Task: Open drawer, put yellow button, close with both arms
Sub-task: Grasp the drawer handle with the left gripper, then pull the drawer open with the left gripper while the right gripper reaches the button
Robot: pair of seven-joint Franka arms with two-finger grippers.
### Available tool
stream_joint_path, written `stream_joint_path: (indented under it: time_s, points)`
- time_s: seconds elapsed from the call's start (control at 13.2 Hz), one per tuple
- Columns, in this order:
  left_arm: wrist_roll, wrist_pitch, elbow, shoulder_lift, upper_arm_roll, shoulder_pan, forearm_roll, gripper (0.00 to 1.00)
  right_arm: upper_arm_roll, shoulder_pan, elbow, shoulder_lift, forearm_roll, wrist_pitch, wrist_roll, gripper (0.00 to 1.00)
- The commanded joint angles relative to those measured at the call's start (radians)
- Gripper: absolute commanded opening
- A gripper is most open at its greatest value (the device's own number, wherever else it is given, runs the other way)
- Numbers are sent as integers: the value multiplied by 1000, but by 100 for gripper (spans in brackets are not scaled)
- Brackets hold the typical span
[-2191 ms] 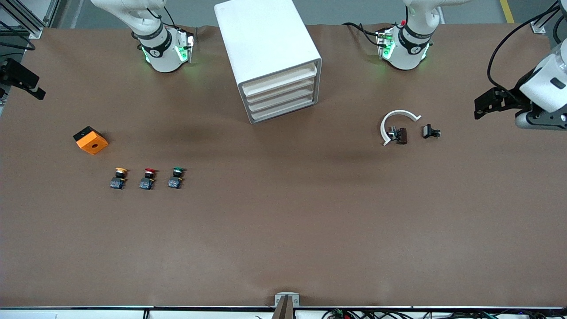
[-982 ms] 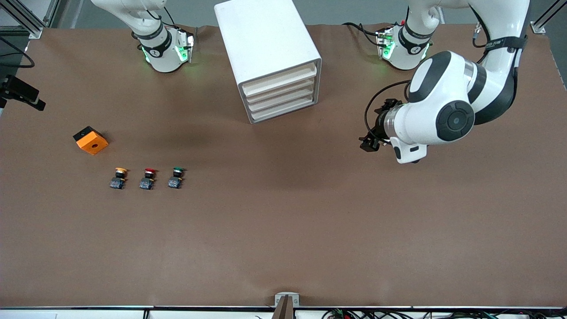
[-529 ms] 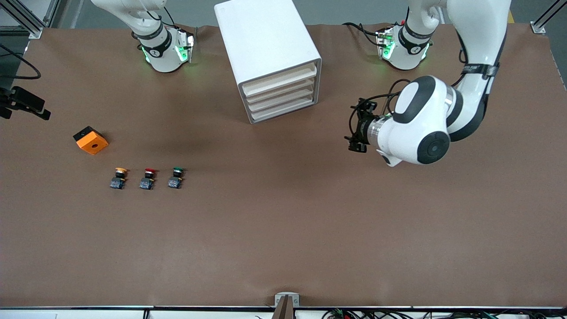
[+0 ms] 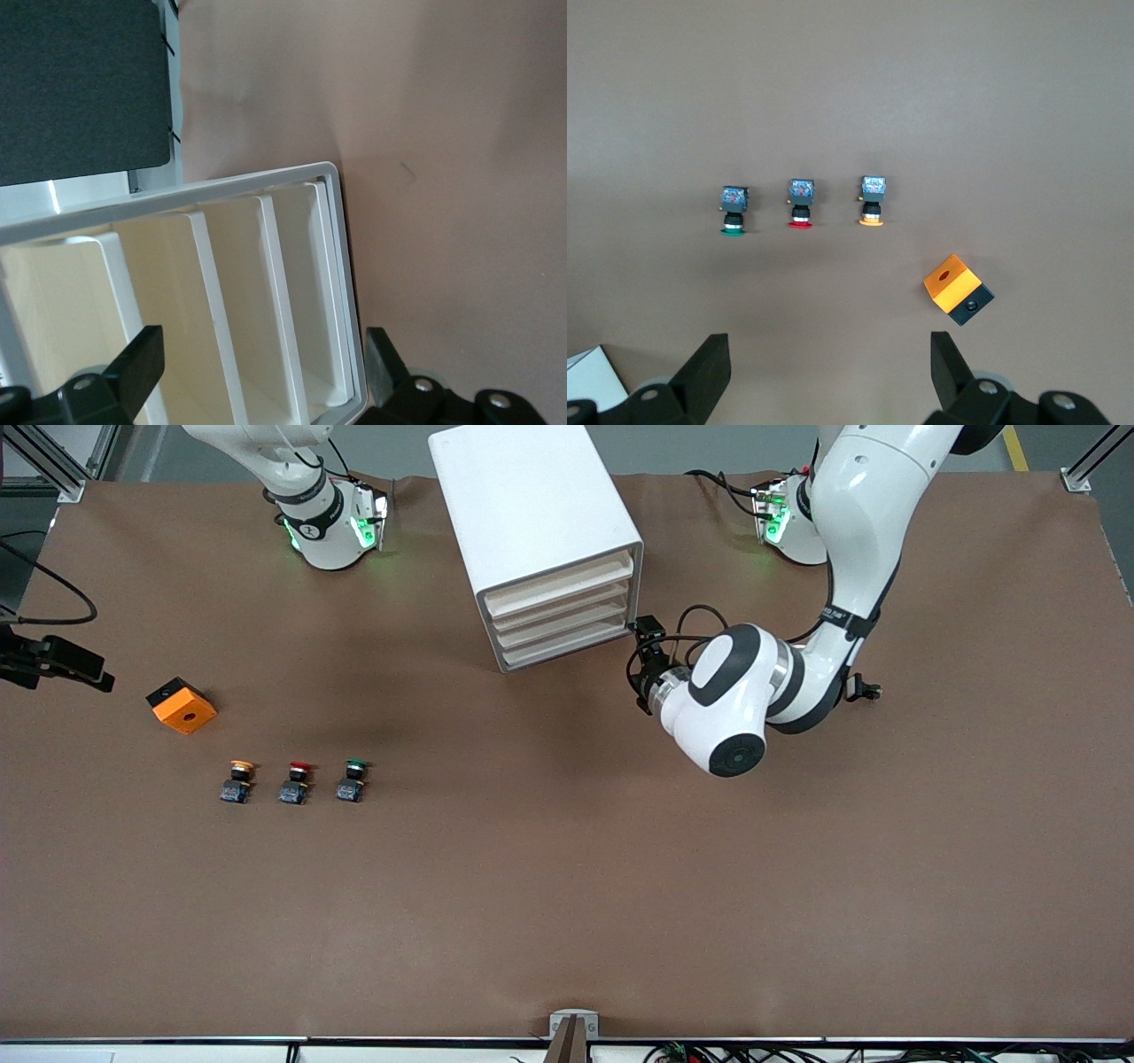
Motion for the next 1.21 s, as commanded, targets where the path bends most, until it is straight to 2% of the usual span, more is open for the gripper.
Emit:
stream_joint_path:
  time_s: [0.0,0.15,0.3,0.53,0.76,0.98,1.13]
  points:
    - [-37,-19,29,19,4,-18,-44,100,9,-56,35,59,12,-3,-13,100]
    - [-57,-19,40,39,4,-20,-116,100,9,-78,3,64,14,40,-14,100]
    - [-52,-19,48,41,4,-29,-158,100,8,-86,-81,65,9,159,-50,100]
    - [-58,-21,45,42,4,-89,-167,100,8,-110,-211,68,11,334,-51,100]
    - [-78,-22,42,44,2,-101,-172,100,9,-110,-352,73,13,539,-45,100]
    - [-83,-60,46,68,4,-100,-250,100,9,-107,-481,79,16,730,13,100]
    - [-89,-73,45,68,4,-101,-282,100,9,-103,-526,103,16,808,59,100]
